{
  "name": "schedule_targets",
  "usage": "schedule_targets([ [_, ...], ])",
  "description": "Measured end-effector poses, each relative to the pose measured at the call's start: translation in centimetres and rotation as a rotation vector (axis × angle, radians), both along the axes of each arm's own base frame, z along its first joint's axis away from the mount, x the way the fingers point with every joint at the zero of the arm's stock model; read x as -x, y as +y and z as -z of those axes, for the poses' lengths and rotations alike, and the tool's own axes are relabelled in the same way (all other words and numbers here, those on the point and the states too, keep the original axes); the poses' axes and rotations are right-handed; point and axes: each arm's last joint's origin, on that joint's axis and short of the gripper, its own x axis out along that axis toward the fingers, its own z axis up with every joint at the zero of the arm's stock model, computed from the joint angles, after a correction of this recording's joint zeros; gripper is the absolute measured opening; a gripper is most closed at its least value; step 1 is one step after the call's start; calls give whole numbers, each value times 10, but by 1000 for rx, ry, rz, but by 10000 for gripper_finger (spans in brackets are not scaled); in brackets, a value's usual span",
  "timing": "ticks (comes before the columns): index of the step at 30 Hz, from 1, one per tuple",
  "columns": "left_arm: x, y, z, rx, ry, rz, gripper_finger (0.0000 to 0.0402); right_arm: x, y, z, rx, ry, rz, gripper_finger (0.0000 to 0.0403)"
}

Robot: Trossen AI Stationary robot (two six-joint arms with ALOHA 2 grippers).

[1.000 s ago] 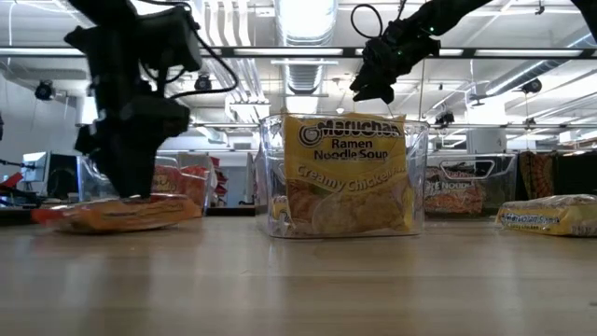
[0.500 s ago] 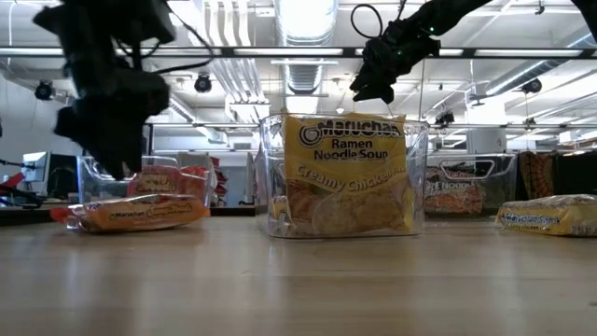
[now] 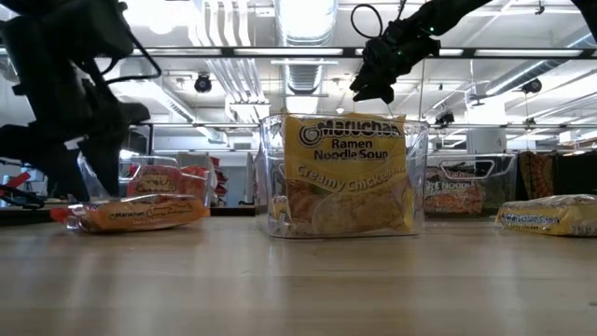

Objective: Sort Maruchan noodles
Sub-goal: Put the top orange noodle pack into the top left transparent bin

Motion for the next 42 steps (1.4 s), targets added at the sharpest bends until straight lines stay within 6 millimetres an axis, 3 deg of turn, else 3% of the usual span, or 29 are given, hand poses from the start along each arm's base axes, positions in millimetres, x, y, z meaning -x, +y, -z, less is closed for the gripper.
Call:
schedule_targets([
  [10,1,0,7,3,-5,-8,197,0,0,0,0,0,1,215],
  [16,-9,-2,12,6,-87,43,197,0,0,0,0,0,0,215],
  [24,-20,-5,18,18,-67,91,197,0,0,0,0,0,0,215],
  [38,-36,-9,10,22,-58,154,197,-1,-1,-1,17,-12,1,215],
  [42,-35,-10,10,65,-65,132,197,-4,-1,-3,-97,-46,71,215],
])
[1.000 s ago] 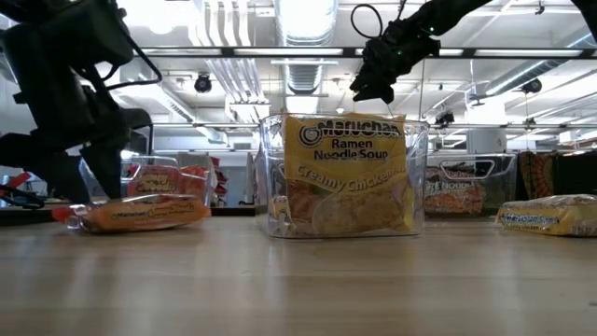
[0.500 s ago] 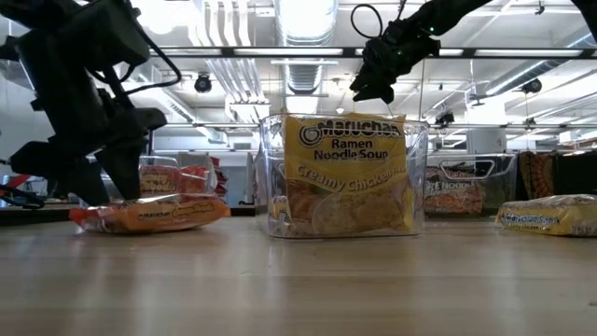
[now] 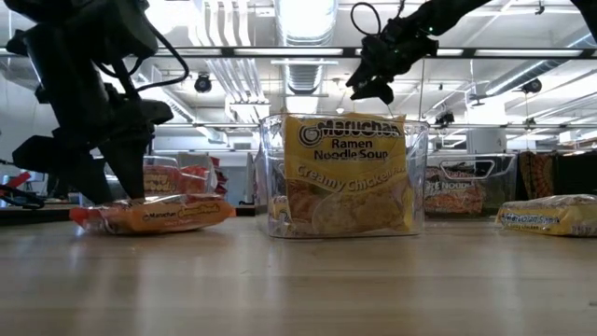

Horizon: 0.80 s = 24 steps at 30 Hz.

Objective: Sort Maruchan noodles
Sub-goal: Put the top orange noodle pack into the top left transparent bin

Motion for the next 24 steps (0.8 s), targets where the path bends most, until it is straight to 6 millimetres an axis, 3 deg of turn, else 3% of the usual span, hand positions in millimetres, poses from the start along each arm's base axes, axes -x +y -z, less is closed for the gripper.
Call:
schedule_targets([
  [24,-4,-7,-3,51,-48,34,197,-1,-3,0,-178,-10,194,215],
])
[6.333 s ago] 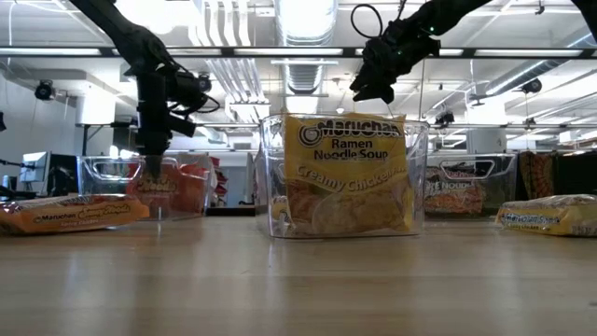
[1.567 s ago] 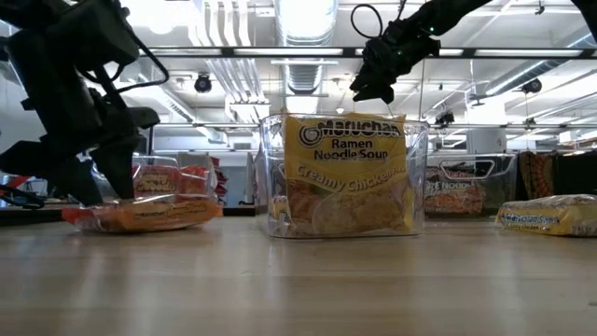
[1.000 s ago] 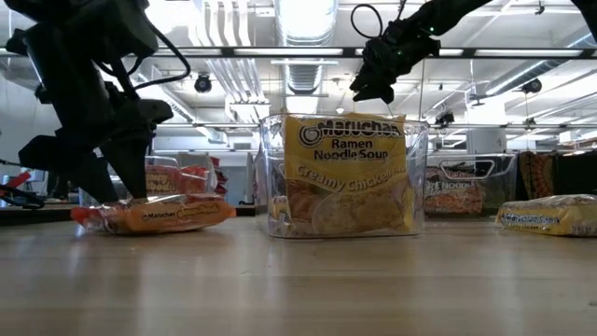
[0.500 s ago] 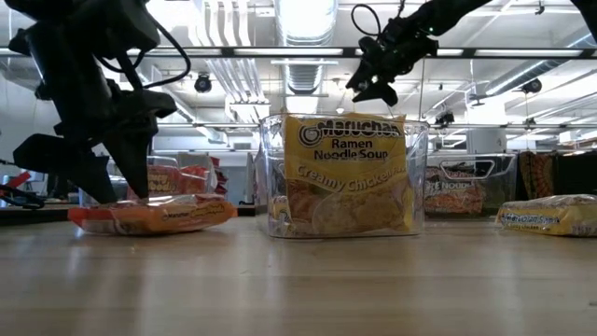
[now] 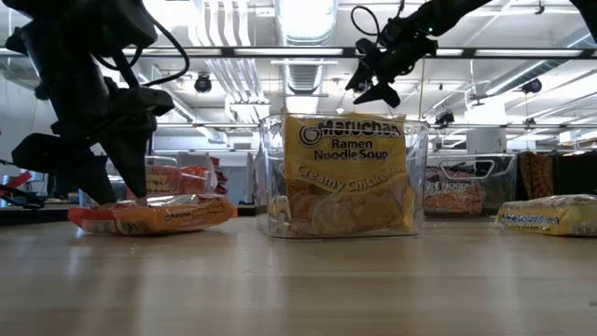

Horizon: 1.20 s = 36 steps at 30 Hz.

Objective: Sort Maruchan noodles
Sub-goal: Put the top orange noodle pack into the top left transparent bin

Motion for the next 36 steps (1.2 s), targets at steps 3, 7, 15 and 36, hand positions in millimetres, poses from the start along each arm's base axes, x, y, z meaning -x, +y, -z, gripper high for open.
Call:
schedule_targets([
  [3,0,0,0,-1,0,3,197,0,-1,-1,71,14,-29,215],
  [7,0,0,0,-2,0,2,197,0,0,0,46,18,-11,215],
  [15,0,0,0,-18,-5,-7,197,-1,0,0,-78,-18,51,215],
  [36,-3,1,-2,-91,-35,76,197,-86,190,-54,48,-26,-243,215],
])
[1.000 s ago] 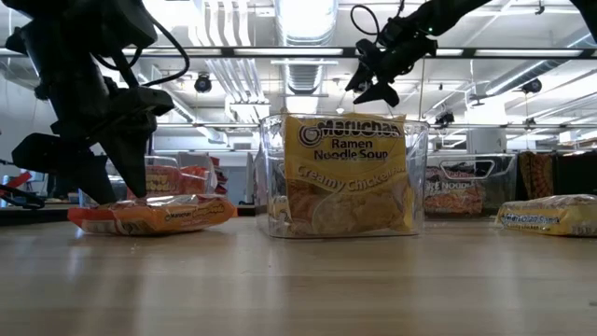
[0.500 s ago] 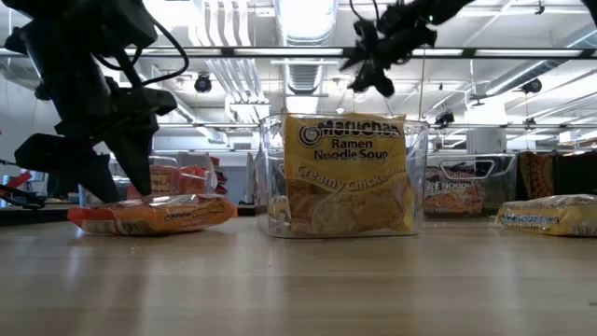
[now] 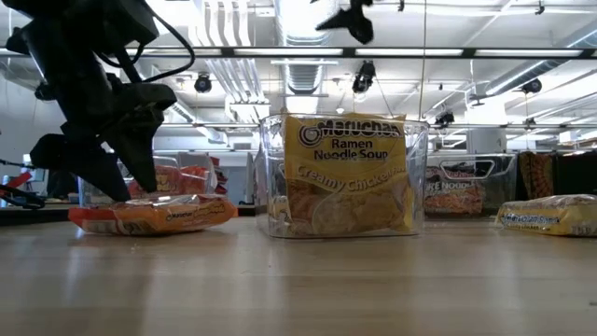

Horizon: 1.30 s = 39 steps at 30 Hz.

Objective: Sort Maruchan noodles
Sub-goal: Put the top orange noodle pack into the top left transparent bin

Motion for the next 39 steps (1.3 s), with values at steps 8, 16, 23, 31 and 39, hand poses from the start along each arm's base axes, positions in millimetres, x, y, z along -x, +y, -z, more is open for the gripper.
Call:
schedule_targets([
  [8,0,0,0,-19,1,31,197,-36,85,23,70,92,-62,214],
  [16,-2,0,-1,-29,-16,42,197,-70,143,47,82,66,-129,214],
  [23,-6,-4,-3,40,-58,89,197,-106,186,78,110,3,-229,214],
  [31,-5,-12,-5,54,-64,188,197,-143,209,134,49,38,-108,214],
  [39,2,-11,-8,9,-26,256,197,-163,213,174,-24,102,-47,214],
])
